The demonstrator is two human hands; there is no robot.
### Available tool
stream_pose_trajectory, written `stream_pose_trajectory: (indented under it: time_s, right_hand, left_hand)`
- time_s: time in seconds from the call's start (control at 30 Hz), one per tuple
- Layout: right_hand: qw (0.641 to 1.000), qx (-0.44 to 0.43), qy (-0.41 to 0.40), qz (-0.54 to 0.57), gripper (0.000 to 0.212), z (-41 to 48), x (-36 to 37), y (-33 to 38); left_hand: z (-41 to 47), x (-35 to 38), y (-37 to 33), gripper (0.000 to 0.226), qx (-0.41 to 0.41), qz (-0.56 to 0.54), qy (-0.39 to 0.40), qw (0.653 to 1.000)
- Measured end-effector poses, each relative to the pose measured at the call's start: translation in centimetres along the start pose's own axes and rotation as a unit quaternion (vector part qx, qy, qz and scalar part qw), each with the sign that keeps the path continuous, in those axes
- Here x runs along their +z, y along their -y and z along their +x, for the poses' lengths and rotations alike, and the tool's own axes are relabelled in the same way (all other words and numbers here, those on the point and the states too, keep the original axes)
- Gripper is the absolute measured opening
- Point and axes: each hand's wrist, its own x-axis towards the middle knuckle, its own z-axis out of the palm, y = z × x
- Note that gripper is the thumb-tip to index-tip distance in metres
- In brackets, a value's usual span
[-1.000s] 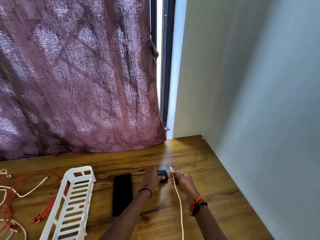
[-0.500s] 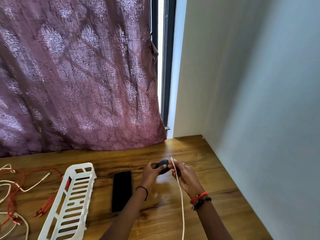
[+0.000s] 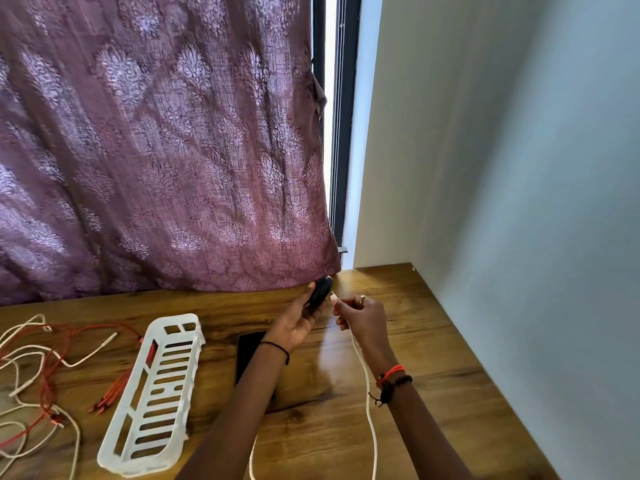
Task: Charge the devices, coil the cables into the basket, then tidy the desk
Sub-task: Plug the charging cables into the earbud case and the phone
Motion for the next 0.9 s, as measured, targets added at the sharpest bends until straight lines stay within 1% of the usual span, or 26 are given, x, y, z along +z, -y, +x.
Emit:
stream_pose_trajectory:
  time_s: [0.13,0.27,0.53,0.67,0.77,0.9]
  right_hand:
    - [0.997,-0.034,-0.006,-0.075,0.013,-0.1,0.8,0.2]
    - [0.993,-0.054,-0.006,-0.106,0.013,-0.4,1.2,0.5]
    - [0.992,-0.064,-0.002,-0.112,0.018,-0.9,1.7,1.0]
    - [0.991,-0.063,-0.004,-0.116,0.013,-1.1,1.8,1.0]
    - [0.991,-0.066,-0.007,-0.12,0.01,-1.2,1.8,1.0]
    - [0.989,-0.066,-0.006,-0.132,0.014,-1.4,1.7,1.0]
  left_hand:
    - [0.1,-0.4,-0.2,0.019,0.0,-0.006,-0.009,1.0]
    - [0.0,-0.7,-0.3,0.02,0.006,-0.012,-0.003,1.0]
    - [-0.4,-0.8,-0.7,0.017,0.021,0.002,-0.006,1.0]
    - [-0.6,-0.9,-0.6,0.018,0.031,0.007,-0.001,1.0]
    - [-0.7,-0.9,-0.5,0.022,0.051,0.02,0.004,0.999]
    - [-0.9,-1.0,-0.4,0.032,0.08,0.039,0.014,0.996]
